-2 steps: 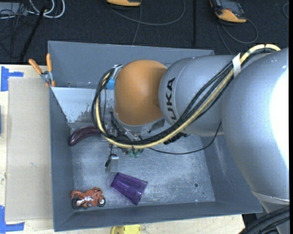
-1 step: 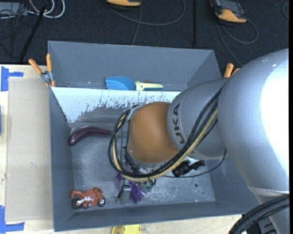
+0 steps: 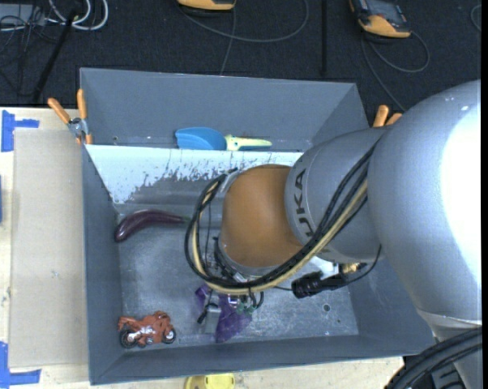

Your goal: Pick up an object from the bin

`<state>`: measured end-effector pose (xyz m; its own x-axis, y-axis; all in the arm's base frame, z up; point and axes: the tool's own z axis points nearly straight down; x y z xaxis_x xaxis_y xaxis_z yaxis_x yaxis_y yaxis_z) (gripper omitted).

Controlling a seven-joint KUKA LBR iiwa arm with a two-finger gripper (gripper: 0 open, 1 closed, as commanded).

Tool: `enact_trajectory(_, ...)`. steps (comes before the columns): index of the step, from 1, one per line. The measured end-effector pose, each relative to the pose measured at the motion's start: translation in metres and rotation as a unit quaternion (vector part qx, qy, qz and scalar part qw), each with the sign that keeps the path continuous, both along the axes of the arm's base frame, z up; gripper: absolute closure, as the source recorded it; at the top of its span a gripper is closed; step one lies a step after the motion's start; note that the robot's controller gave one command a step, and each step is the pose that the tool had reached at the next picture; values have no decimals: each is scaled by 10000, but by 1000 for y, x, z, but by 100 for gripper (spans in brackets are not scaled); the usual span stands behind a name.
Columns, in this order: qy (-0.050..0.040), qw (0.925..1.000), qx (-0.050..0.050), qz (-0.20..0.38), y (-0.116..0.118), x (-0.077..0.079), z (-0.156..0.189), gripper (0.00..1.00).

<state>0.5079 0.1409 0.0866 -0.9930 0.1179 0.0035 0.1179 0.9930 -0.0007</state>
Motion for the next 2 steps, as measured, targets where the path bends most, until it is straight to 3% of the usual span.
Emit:
enact_trajectory(1, -21, 9991, 4, -426, -18, -26, 12, 0)
enact_trajectory(2, -20, 9992, -1, -393, -33, -12, -18, 0)
